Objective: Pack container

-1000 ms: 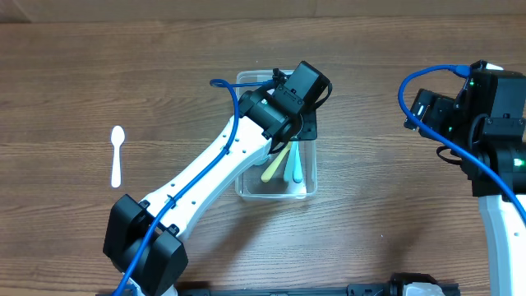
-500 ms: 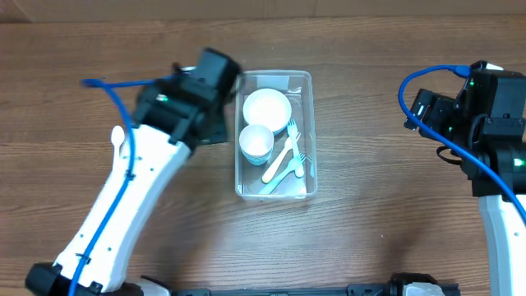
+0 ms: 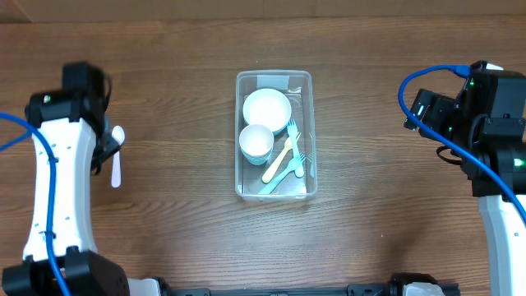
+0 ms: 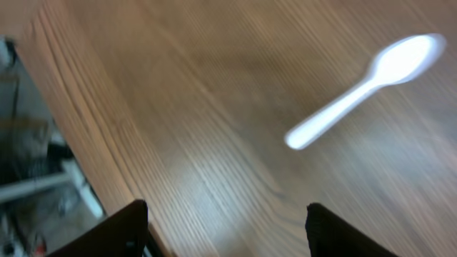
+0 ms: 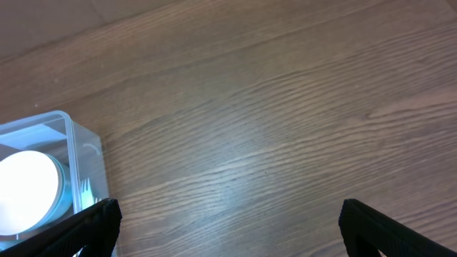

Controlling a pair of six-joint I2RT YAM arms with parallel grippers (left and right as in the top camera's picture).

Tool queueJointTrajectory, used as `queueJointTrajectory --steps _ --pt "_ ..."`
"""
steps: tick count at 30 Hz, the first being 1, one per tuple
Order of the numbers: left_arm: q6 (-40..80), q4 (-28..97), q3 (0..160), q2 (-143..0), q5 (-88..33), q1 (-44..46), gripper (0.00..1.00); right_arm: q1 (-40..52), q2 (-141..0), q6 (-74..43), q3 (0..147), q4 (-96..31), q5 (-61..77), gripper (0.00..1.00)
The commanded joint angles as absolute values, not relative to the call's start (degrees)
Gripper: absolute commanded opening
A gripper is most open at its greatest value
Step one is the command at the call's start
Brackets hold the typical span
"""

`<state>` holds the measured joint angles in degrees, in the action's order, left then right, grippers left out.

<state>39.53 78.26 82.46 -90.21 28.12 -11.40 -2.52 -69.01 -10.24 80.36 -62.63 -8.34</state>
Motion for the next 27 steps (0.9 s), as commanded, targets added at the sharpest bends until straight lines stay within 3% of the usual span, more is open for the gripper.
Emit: queueJointTrajectory --steps 1,6,13,21,27 --pt "38.94 70.04 71.9 -90.0 29.34 -17.61 0.72 -2.55 -68.79 -9.78 81.45 -62.5 -8.97 1.0" --pt "30.68 53.63 60.49 -90.0 29.19 -21.47 0.77 -2.55 -68.79 -9.8 81.45 -62.5 -8.97 1.0" --pt "23.9 37.15 49.69 -90.74 27.49 -21.47 1.0 -2.55 -68.79 -9.78 81.45 -62.5 -8.97 1.0" --pt "21.58 24.95 41.82 -90.74 24.97 -21.45 1.0 -2.55 -68.79 -9.8 81.45 -62.5 -8.97 1.0" --pt "15.99 21.89 41.82 -90.74 13.96 -21.3 0.99 -2.55 -68.79 -9.78 81.45 -62.5 -8.97 1.0"
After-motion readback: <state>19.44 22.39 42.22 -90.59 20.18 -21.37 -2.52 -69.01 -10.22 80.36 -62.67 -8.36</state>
